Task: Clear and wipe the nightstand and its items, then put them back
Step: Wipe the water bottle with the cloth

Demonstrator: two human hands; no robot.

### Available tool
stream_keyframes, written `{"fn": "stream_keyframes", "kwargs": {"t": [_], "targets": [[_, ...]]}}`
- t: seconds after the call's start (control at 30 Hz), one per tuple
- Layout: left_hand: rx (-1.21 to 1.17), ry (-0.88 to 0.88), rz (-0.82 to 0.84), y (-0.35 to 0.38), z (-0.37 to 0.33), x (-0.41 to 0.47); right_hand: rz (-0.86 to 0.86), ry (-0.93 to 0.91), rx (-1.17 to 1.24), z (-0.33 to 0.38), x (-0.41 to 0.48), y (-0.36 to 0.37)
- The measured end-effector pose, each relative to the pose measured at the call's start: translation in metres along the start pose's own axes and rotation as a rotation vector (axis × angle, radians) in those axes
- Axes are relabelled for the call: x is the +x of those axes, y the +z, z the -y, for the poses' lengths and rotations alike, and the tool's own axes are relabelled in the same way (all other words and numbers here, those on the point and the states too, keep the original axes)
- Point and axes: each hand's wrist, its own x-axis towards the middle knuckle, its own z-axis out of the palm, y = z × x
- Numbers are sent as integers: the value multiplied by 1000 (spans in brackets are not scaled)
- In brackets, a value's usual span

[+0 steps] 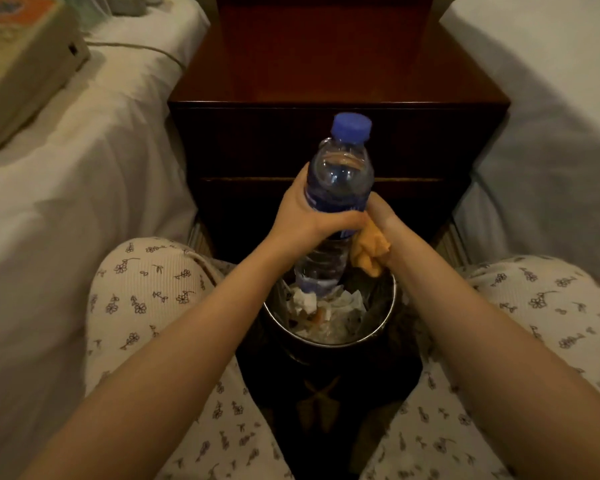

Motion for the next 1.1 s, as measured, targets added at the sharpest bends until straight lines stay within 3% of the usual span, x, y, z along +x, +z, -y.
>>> {"fn": "stream_keyframes", "kwargs": {"t": [0.1, 0.2, 0.37, 0.5, 0.63, 0.77, 0.87, 1.0, 1.1], "targets": [[-62, -4, -135, 8, 4, 2, -251, -135, -170, -19, -7, -3], [-242, -84, -313, 16, 6, 5, -492, -510, -476, -45, -22, -2], [-608, -293, -587, 16, 16, 2, -504, -972, -929, -81, -15, 9], [-742, -342, -647, 10, 21, 2, -512, -1040, -1153, -87, -4, 10], [-732, -312, -630, 14, 15, 5, -608, -841, -968, -63, -5, 6], [-614, -281, -488, 13, 13, 4, -333, -342, -743, -29, 5, -11], [-600, -276, -246, 6, 10, 1, -135, -49, -749, -5, 3, -16], [-585, -172, 12, 0, 1, -5, 7, 72, -800, 0, 5, -27], [-660, -166, 42, -5, -1, -5, 137, 138, -723, -7, 8, -31]]}}
